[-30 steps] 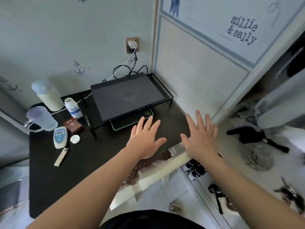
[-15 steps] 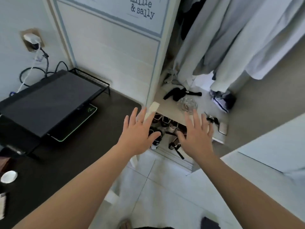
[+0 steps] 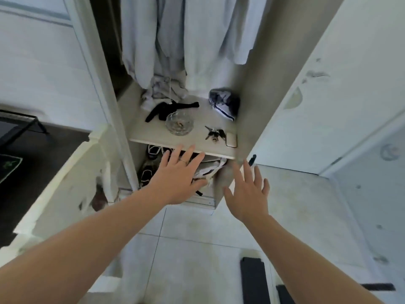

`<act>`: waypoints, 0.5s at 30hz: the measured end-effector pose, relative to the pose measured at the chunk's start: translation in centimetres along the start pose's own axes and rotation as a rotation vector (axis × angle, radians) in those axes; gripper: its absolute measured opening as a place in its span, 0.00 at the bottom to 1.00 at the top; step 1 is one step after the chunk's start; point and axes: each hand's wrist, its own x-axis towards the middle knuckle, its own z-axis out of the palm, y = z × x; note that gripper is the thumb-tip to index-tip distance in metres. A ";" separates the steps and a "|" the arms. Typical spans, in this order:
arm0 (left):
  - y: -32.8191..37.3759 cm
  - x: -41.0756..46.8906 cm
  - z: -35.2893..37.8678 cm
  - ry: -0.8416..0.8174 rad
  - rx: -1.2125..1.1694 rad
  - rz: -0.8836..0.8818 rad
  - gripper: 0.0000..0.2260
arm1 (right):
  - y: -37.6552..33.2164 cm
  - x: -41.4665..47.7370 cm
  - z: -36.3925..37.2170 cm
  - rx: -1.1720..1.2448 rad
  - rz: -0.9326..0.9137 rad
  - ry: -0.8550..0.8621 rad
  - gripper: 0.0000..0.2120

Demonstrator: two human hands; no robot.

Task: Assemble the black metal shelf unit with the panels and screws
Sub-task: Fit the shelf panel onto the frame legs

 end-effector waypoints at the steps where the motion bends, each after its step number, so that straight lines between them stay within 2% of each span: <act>1: 0.6 1.5 2.1 0.003 0.029 0.031 0.35 | 1.3 0.8 2.0 0.006 0.002 -0.004 0.33; 8: 1.7 11.6 21.5 -0.069 0.326 0.245 0.37 | 11.8 7.4 20.6 0.000 0.092 0.077 0.34; 12: 3.9 15.3 29.3 -0.034 0.291 0.215 0.37 | 17.5 7.8 28.8 -0.032 0.157 0.120 0.34; 15: 6.4 15.1 31.8 0.037 0.258 0.204 0.37 | 20.7 5.0 31.4 -0.041 0.209 0.170 0.34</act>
